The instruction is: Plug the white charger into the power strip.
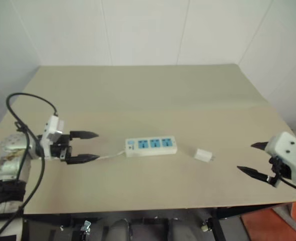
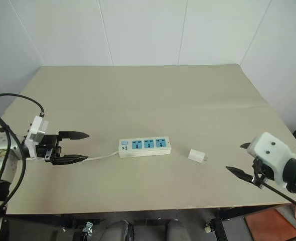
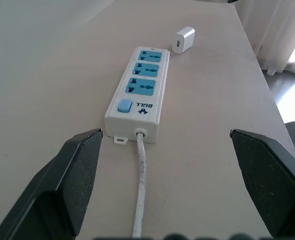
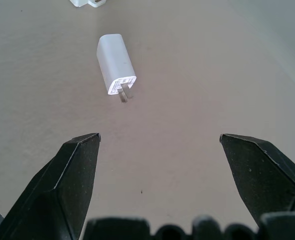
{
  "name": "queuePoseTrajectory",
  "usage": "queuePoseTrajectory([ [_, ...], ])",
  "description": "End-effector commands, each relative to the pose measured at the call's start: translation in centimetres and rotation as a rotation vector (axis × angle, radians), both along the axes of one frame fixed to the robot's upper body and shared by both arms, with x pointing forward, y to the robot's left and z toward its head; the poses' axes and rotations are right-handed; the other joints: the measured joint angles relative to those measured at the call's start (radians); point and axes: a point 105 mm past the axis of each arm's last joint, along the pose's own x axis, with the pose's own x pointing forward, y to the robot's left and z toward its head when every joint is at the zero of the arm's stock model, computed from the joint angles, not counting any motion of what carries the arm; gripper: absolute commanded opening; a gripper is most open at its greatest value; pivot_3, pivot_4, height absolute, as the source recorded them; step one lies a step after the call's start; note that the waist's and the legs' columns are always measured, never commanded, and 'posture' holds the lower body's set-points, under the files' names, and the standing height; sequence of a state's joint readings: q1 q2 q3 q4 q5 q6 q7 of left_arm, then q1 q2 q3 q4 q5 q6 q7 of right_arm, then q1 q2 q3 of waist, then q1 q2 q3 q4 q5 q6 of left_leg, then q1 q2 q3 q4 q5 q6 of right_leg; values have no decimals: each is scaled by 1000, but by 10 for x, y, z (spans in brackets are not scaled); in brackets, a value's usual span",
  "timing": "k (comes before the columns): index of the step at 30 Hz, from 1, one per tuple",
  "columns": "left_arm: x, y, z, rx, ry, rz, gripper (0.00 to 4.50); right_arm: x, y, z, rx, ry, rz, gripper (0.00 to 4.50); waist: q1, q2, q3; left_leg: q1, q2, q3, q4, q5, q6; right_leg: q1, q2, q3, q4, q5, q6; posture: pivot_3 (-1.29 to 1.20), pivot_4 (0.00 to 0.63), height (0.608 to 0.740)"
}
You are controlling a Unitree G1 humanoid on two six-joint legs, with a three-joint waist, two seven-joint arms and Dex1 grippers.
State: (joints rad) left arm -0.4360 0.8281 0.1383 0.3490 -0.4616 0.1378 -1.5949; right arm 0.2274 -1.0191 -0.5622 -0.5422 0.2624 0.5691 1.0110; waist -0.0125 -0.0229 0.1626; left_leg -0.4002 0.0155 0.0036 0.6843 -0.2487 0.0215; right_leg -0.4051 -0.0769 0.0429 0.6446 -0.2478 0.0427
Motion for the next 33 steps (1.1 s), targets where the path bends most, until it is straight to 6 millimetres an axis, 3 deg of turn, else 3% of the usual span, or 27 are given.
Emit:
queuePoseTrajectory([
  [1,8,-1,8,1,-74,12,4465,0,1,11,-30,-72,1,4500,0,0,0,0,0,0,0,0,0,0,0,0,0,0,0,0,150,740],
  [6,19,-2,11,-13,-99,21,4465,-1,1,11,-36,-83,-4,4500,1,0,0,0,0,0,0,0,0,0,0,0,0,0,0,0,150,740],
  [13,28,-9,0,20,-87,-24,4465,-2,2,9,-42,-89,-2,4500,1,0,0,0,-1,0,0,0,0,1,0,0,0,0,0,0,150,740],
  [17,42,-26,-14,21,-74,-59,4465,-1,6,9,-42,-95,7,4500,6,0,0,0,-1,0,0,0,0,1,0,0,0,0,0,0,150,740],
  [24,68,-72,-32,22,-46,-121,4465,-1,14,10,-36,-118,12,4500,14,-1,0,-2,-2,-1,0,0,0,0,0,-1,-1,0,0,0,150,740],
  [33,77,-102,-37,-3,-21,-133,4465,-6,19,14,-30,-147,-16,4500,5,-2,1,-3,-2,-1,0,0,0,0,0,-1,-2,0,1,0,150,740],
])
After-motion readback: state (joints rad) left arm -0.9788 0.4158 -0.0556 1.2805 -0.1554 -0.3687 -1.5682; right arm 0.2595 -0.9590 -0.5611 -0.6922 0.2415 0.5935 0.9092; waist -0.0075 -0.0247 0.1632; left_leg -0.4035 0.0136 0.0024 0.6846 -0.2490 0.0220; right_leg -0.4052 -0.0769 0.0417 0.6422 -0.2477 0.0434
